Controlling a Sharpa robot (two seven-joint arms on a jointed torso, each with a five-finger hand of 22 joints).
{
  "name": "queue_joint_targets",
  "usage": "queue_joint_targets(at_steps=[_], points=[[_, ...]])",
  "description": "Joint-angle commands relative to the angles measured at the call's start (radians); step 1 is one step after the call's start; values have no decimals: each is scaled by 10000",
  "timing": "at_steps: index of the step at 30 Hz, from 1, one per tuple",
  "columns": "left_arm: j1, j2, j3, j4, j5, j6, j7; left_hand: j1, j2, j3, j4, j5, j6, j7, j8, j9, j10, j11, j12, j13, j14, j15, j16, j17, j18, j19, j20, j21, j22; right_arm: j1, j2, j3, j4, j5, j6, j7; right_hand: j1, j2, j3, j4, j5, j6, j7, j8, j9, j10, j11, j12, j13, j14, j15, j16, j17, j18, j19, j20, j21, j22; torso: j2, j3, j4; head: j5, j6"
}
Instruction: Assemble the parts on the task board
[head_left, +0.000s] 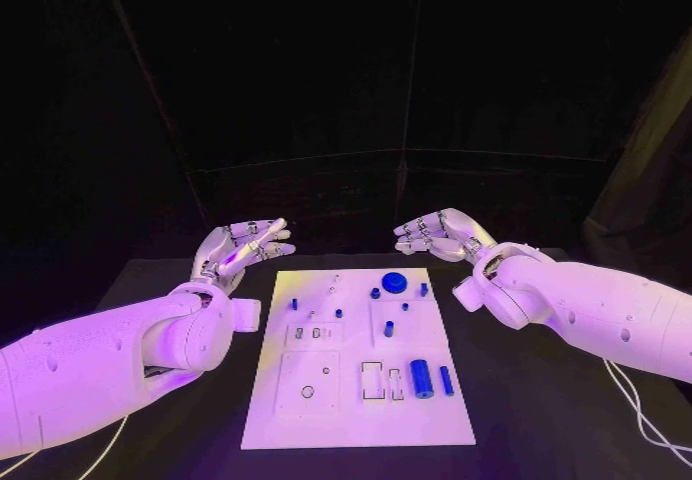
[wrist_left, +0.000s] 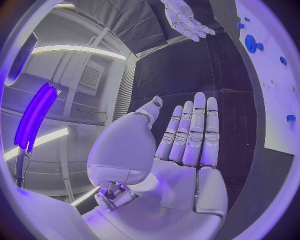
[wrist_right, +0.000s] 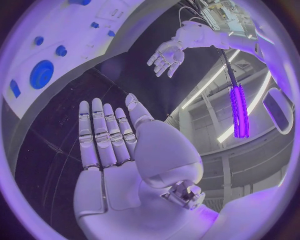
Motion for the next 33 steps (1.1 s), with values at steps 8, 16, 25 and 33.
queue_joint_targets(at_steps=[8,16,25,33], points=[[3,-290,6,1028,-853,756,-81,191,16,20,-198,32,161,-10,-192,-50,180,-5,-236,-40,164,-37,-108,177,67,247,-51,0,-104,538,439,24,-296,-6544,984,-2583,226,-298,48,-572,-56,1584,-580,-2,33,2113,-860,-173,53,4227,-1316,1661,1133,184,3167,-1453,3138,1531,765,-147,249,-332,200],[-2,-412,7,1514,-878,831,-181,187,33,15,-234,32,148,19,-274,-59,151,26,-349,-49,99,-5,-230,207,63,245,-30,-61,-156,705,775,33,-284,-8592,1342,-3561,-41,-380,-25,-583,-42,1575,-650,-287,5,1870,-967,-245,44,4232,-1410,4156,2902,165,3024,-1600,5146,2844,1126,-185,327,-459,303],[2,-485,8,1665,-882,880,-246,178,38,8,-250,31,140,39,-314,-62,136,44,-402,-51,65,12,-291,221,61,240,-17,-92,-182,781,971,36,-219,-9326,1913,-3937,-142,-455,-99,-552,-141,1243,-687,-289,6,1363,-855,-261,54,4117,-1368,5911,4265,-66,3218,-1514,7359,5273,1303,-208,393,-515,315],[5,-520,8,1690,-883,898,-290,174,33,1,-260,31,131,56,-335,-63,123,56,-429,-52,57,20,-315,229,61,239,-11,-106,-194,793,1149,36,-296,-9501,2236,-3975,-118,-417,-87,-547,-148,1191,-684,-281,12,1188,-824,-247,55,4017,-1333,7453,5735,-223,3409,-1455,8513,6656,1389,-216,440,-525,318]])
